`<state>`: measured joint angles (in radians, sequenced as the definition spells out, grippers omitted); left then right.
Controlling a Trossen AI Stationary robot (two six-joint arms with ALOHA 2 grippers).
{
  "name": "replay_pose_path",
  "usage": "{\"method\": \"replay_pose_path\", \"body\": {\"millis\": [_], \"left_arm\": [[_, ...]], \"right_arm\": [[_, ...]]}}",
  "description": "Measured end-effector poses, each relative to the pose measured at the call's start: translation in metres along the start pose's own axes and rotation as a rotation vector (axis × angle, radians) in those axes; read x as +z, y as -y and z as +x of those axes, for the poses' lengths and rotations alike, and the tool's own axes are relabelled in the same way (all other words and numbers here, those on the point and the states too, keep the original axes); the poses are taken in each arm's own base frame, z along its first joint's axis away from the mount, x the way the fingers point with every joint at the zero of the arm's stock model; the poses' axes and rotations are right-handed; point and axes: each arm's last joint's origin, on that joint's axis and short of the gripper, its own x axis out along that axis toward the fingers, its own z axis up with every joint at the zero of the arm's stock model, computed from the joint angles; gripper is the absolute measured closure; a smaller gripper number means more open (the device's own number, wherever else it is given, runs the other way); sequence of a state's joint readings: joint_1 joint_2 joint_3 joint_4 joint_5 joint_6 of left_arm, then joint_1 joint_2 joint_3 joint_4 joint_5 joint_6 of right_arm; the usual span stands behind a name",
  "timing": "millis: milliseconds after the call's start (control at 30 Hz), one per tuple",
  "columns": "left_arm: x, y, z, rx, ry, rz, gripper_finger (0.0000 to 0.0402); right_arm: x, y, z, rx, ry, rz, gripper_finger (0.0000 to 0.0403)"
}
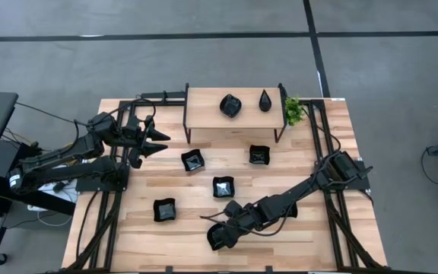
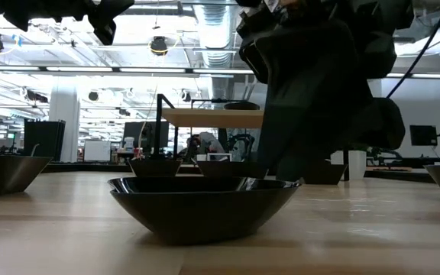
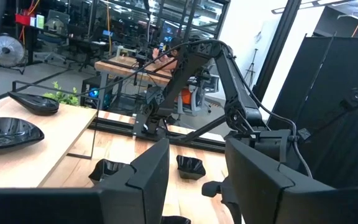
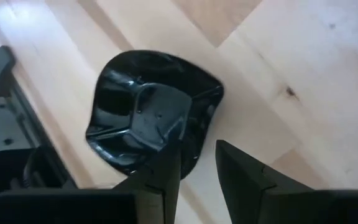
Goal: Pick & Place Mini shaped plates
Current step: Stack the leaf-shaped plate on top of the leaf-shaped plates on the shelf
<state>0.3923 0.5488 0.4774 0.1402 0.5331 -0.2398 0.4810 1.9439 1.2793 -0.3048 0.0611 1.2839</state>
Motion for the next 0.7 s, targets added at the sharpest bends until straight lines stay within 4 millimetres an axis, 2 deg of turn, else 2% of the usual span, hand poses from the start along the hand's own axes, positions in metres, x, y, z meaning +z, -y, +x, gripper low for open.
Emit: {"method": "replay_pose_path", "body": {"millis": [400,700], "left_arm": [[0.0003,0.0001,0.0,0.0,0.003,0.004,0.0243],[0.0003,0.0,0.0,0.0,0.003,0.004,0.0243]], "right_arm": [[0.0017,0.0019,0.0031,-0.006,-0.007,0.031,0.0307],[0.0051,0.0032,0.0033,-0.009,-0.005,0.039,0.0336]]}}
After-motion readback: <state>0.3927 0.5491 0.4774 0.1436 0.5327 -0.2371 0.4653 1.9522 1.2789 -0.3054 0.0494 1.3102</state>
